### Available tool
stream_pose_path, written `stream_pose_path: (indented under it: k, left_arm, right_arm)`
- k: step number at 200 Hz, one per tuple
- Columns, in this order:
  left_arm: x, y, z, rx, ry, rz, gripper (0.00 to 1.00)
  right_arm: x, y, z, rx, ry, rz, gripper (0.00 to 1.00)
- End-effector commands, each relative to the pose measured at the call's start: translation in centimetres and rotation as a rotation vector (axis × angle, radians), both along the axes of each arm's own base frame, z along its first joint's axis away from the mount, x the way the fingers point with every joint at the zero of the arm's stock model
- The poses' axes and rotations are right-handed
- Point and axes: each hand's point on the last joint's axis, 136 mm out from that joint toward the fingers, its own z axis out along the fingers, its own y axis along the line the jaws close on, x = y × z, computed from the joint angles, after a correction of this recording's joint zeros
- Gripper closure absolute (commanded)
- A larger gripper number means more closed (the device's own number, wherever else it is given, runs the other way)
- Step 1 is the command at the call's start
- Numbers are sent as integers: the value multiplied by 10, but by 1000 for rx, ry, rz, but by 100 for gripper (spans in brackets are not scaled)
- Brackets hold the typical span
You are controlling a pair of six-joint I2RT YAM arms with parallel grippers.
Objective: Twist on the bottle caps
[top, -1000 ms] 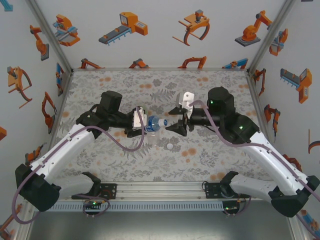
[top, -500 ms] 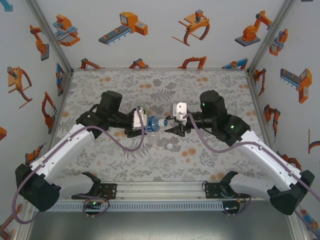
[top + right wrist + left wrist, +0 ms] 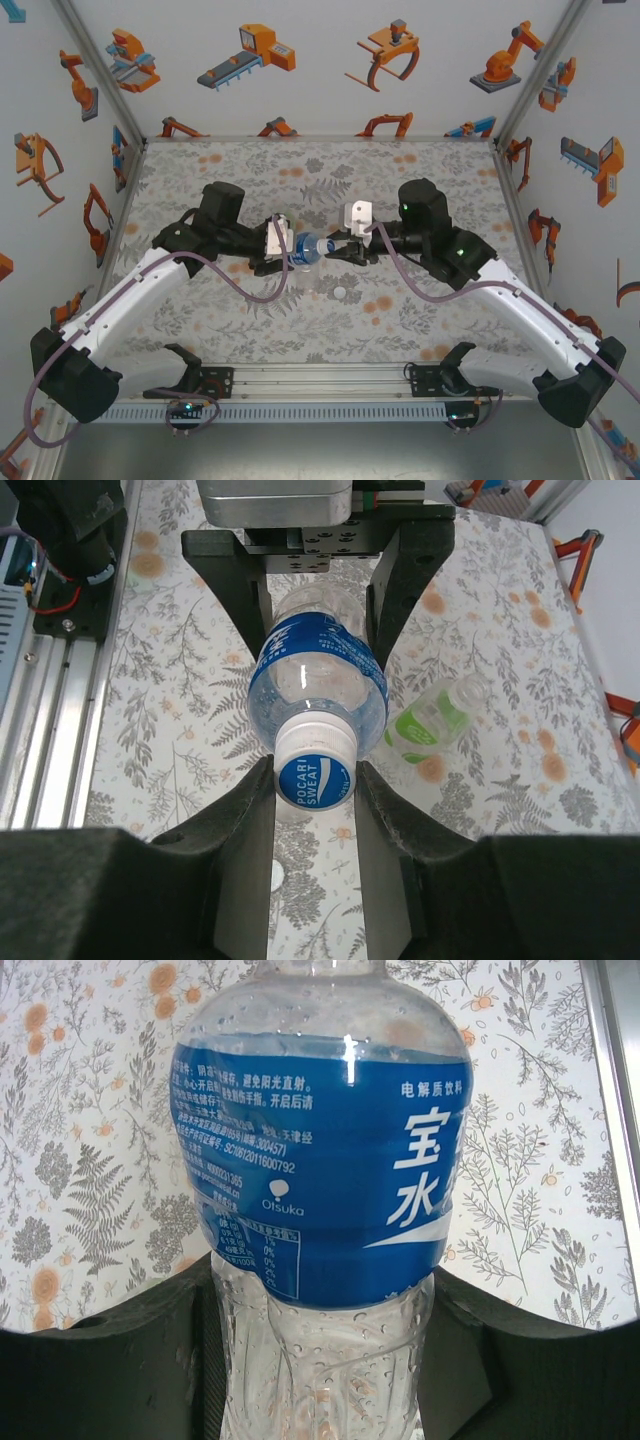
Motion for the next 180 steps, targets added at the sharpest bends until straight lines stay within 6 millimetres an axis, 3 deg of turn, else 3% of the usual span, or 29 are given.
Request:
stream_pose_path:
  k: [1,14,44,83,102,147,163,180]
  left_arm:
    - [-5,-3,6,-18,-4,-34,99]
    - [-6,-3,6,-18,-2,-35,99]
    - [-6,-2,7,-20,-5,-35,99]
    - [-9,-4,11,-32,-2,-46,98]
    - [-9,-4,10,-31,-1,-47,98]
    - [-11,-5,12,-37,3,-55,98]
    - [-11,-5,13,-39,1,-55,98]
    - [-12,-4,13,-39,-4,-56,98]
  right_arm:
    - [9,3,8,56,143,-81,90]
    - [26,2,9,96,288,-211,100]
    - [58,-12,2,231,698,-521,100]
    - [74,-38,-24,427,1208,-826,100]
    - [73,-41,-33,489,1377,-874,100]
    - [74,-40,-15,541,1416,-854,100]
    - [72,-42,-7,510,1332,-843,78]
    - [70,-47,8,489,1176,-813,64]
